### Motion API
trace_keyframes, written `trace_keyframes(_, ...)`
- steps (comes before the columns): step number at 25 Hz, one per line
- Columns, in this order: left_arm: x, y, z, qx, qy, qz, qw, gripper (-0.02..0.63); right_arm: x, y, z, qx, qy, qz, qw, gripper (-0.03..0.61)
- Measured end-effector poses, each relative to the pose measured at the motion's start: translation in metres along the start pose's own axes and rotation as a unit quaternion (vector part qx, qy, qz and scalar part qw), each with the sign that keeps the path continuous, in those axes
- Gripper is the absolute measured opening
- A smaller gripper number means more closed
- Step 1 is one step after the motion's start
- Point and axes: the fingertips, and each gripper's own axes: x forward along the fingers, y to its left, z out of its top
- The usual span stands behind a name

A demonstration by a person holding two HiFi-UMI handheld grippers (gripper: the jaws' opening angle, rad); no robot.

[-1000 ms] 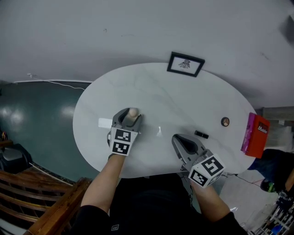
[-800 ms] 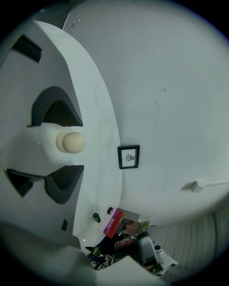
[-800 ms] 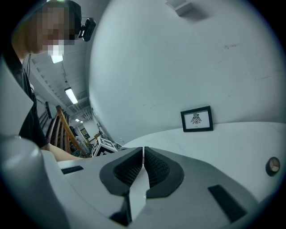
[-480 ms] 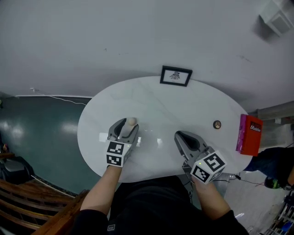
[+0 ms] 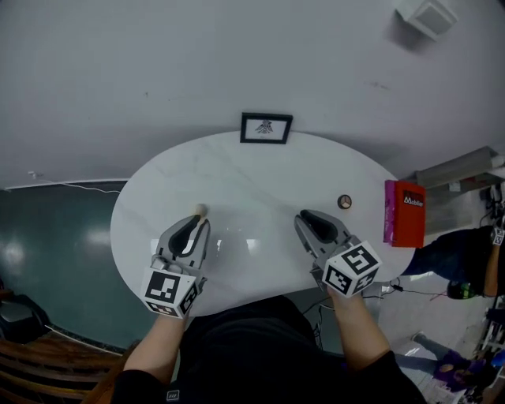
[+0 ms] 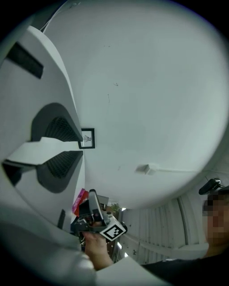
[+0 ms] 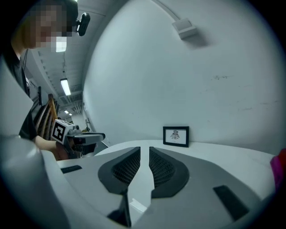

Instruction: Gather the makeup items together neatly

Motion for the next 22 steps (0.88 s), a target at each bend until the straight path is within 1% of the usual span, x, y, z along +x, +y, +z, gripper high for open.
trace_keyframes(1,0.0,-0.005,0.003,0.0,-0.002,-0.006,1.0,0.06,-0.001,-0.006,-0.008,-0.001,0.01,-0.004,1.0,0.044)
trace_keyframes(2,0.001,-0.01,0.006,-0.003,-0.004,-0.012,0.9999,0.047,-0.003,-0.013,-0.016,-0.001,0.022,-0.007,1.0,0.062)
trace_keyframes(4,0.004,-0.02,0.01,-0.007,-0.008,-0.021,0.9997,0.037,-0.004,-0.026,-0.033,0.0,0.047,-0.012,0.999,0.125)
trace_keyframes(6,0.009,-0.029,0.01,-0.003,-0.009,-0.03,0.9995,0.034,-0.007,-0.037,-0.046,0.003,0.062,-0.015,0.998,0.141)
trace_keyframes(11,0.023,-0.054,0.009,-0.008,0.003,-0.055,0.9985,0.031,-0.013,-0.055,-0.07,-0.005,0.084,-0.015,0.996,0.146)
trace_keyframes(15,0.036,-0.069,0.002,-0.008,0.019,-0.068,0.9975,0.031,-0.013,-0.068,-0.096,-0.025,0.11,-0.001,0.994,0.153)
trace_keyframes(18,0.045,-0.079,-0.001,-0.003,0.027,-0.073,0.9969,0.031,-0.011,-0.08,-0.119,-0.046,0.139,0.015,0.989,0.164)
trace_keyframes(22,0.054,-0.091,-0.005,0.004,0.038,-0.084,0.9957,0.031,-0.008,-0.099,-0.147,-0.07,0.181,0.017,0.981,0.17)
